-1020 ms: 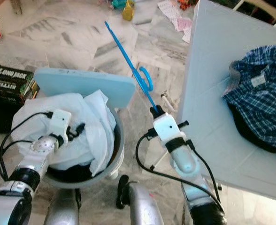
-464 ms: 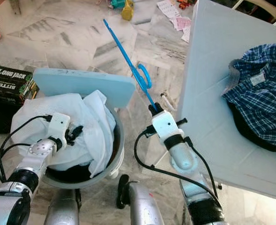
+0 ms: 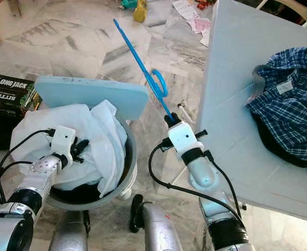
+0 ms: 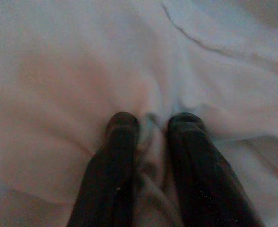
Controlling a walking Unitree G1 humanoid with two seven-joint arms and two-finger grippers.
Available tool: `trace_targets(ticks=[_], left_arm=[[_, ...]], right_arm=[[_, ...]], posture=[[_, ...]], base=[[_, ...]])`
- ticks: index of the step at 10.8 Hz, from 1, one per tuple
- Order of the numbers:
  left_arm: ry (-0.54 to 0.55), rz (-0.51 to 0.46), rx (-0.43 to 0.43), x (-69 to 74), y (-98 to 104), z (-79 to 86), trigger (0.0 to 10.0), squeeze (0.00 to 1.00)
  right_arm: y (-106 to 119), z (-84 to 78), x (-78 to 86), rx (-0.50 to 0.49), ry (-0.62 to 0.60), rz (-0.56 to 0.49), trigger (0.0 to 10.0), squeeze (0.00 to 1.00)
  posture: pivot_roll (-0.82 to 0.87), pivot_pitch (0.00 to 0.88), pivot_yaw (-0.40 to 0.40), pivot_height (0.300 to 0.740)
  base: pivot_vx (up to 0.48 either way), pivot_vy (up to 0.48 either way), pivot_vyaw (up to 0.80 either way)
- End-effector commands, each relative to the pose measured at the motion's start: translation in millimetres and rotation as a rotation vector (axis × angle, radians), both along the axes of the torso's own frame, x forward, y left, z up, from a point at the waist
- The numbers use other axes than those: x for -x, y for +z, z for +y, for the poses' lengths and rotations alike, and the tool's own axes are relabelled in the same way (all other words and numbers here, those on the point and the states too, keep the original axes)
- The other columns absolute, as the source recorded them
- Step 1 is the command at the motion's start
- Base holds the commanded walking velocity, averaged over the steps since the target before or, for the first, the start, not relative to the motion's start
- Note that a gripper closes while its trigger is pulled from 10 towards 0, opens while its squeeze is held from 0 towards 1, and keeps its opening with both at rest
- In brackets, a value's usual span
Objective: Hang hanger
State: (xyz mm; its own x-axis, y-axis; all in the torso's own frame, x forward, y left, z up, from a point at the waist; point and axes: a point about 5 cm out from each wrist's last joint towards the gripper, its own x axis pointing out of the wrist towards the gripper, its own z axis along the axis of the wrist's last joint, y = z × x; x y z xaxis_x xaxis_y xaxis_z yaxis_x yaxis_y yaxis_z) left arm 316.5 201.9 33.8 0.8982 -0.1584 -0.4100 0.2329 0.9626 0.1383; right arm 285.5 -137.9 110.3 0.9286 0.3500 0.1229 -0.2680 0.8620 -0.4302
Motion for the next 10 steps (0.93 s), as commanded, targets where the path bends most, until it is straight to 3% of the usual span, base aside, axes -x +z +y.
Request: trace_targets(ticks=[1, 4, 7, 10], left_arm=[[0.028, 0.037, 0.006, 10.0, -13, 1.6, 0.0, 0.00], [0.060, -0.163, 0.093, 3.6, 7, -0.2, 0.0, 0.00], [0.070, -0.340, 0.126, -0.2, 30, 3.7, 0.0, 0.00], [-0.074, -0.371, 0.024, 11.1, 36, -9.1, 0.0, 0.00]], right_arm=[[-18, -11.5, 5.1, 0.017, -0.045, 0.075, 10.0, 0.00], [-17, -11.7, 4.2, 0.016, -0.047, 0.071, 10.0, 0.00], [-18, -10.1, 2.5, 0.013, -0.047, 0.070, 10.0, 0.00], [-17, -9.7, 1.4, 0.010, -0.048, 0.067, 10.0, 0.00]], posture=[[-0.05, 0.302, -0.170, 0.740], [-0.05, 0.302, -0.171, 0.740], [-0.04, 0.298, -0.167, 0.740], [-0.03, 0.297, -0.158, 0.740]], base=[[0.000, 0.000, 0.00], [0.000, 0.000, 0.00], [0.000, 0.000, 0.00], [0.000, 0.000, 0.00]])
